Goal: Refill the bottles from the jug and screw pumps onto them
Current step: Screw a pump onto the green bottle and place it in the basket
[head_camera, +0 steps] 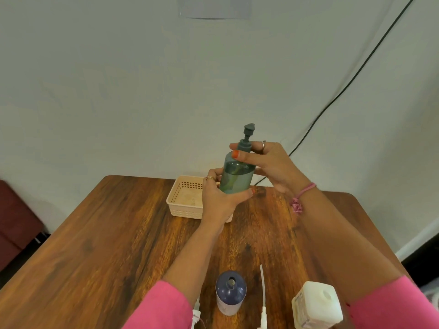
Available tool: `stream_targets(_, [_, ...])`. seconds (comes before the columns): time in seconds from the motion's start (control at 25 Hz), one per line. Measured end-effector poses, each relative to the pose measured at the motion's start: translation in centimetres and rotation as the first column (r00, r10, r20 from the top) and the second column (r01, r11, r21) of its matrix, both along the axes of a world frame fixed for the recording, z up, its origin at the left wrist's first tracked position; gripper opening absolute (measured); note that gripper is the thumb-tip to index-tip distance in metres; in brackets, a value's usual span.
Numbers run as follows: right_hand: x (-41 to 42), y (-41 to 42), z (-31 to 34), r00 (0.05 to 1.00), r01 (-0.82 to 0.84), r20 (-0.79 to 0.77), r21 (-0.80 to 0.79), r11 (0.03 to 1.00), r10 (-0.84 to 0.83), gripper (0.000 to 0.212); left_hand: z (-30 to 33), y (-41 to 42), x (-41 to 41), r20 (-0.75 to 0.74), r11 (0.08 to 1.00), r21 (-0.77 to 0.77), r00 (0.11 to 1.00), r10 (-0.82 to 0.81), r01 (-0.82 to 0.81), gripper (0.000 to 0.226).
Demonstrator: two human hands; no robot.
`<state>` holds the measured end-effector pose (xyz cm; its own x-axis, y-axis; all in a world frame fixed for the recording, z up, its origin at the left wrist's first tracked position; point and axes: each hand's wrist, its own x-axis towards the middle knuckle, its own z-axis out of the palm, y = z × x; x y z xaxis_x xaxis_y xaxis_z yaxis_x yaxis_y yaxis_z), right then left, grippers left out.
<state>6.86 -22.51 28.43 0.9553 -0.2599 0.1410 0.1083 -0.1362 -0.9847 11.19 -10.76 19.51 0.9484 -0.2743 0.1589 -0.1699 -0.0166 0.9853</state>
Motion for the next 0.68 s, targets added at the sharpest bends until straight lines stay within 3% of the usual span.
stream_targets(0.08, [0.3,1.2,-0.4,0.984,0.163,0.073,0.025,0.986,-0.164,0.025,-0.2,-0.1,0.1,0.003,1.000,-0.010,1.000,0.027,-0.027,0.067])
stream_targets(0.2, [0.6,2.3,-0.7,0.954,0.278,0.097,0.079,0.957,-0.285,0.023,-0.5,-0.5,0.0,0.027,0.996,-0.011,0.996,0.086,-0.086,0.069])
stream_targets(0.4, [0.9,3.4,-1.2,0.874,0.467,0.162,-0.015,0.884,-0.458,0.027,-0.6,-0.7,0.0,0.082,0.995,0.009,0.991,0.101,-0.102,0.072])
stream_targets(0.48, [0.9,2.6,-1.0,0.922,0.367,0.143,-0.021,0.930,-0.360,0.027,-0.4,-0.3,0.0,0.066,0.998,0.014,0.996,0.064,-0.065,0.072])
stream_targets(0.56, [0.4,1.1,-0.5,0.994,0.060,0.083,0.052,0.997,-0.064,0.028,0.1,0.4,-0.1,0.023,1.000,0.009,1.000,-0.009,0.009,0.068])
stream_targets(0.68, [-0.2,-0.9,0.2,0.975,-0.222,0.037,0.049,0.974,0.221,0.029,0.8,1.5,0.3,-0.049,0.990,0.012,0.989,-0.139,0.140,0.070])
